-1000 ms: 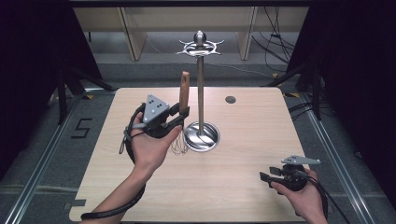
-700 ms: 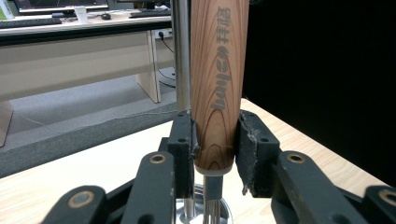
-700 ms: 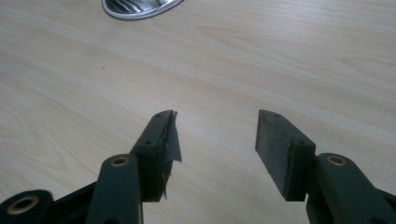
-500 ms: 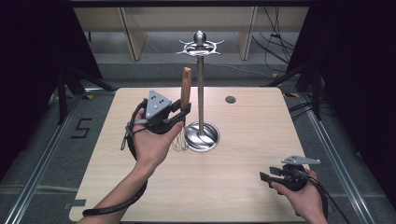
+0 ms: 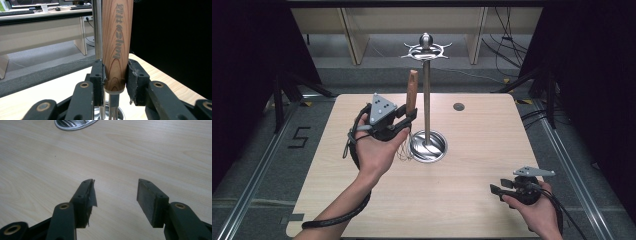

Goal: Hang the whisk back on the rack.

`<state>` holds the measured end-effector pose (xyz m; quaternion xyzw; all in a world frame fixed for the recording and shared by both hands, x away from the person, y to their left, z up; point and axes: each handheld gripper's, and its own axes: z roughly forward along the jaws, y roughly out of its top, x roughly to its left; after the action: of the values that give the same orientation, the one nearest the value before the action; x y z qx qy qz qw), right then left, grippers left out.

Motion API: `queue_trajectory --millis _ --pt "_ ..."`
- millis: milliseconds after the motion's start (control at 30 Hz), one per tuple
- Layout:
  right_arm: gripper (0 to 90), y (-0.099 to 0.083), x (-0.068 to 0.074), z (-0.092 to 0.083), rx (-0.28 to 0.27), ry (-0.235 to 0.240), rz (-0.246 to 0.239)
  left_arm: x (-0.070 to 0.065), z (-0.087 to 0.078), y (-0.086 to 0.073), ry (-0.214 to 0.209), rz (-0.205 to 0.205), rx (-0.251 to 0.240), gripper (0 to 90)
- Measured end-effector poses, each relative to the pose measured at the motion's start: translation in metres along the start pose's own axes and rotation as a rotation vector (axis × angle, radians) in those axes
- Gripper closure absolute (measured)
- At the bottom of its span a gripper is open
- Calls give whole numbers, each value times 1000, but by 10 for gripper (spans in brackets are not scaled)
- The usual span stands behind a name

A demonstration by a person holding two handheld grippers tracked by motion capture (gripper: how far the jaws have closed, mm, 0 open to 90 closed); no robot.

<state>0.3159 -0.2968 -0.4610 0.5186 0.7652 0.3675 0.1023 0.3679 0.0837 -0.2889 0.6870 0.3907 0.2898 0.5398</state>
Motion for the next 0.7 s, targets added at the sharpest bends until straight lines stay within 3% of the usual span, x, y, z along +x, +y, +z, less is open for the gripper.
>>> queue_trajectory --millis 33,300,700 --pt "481 0 0 0 0 0 -1 -1 0 1 -5 -19 1 682" --pt "481 0 0 0 -2 -1 1 -1 1 4 1 -5 -7 682" --pt "481 0 0 0 0 1 -2 -2 3 8 5 -20 -11 682"
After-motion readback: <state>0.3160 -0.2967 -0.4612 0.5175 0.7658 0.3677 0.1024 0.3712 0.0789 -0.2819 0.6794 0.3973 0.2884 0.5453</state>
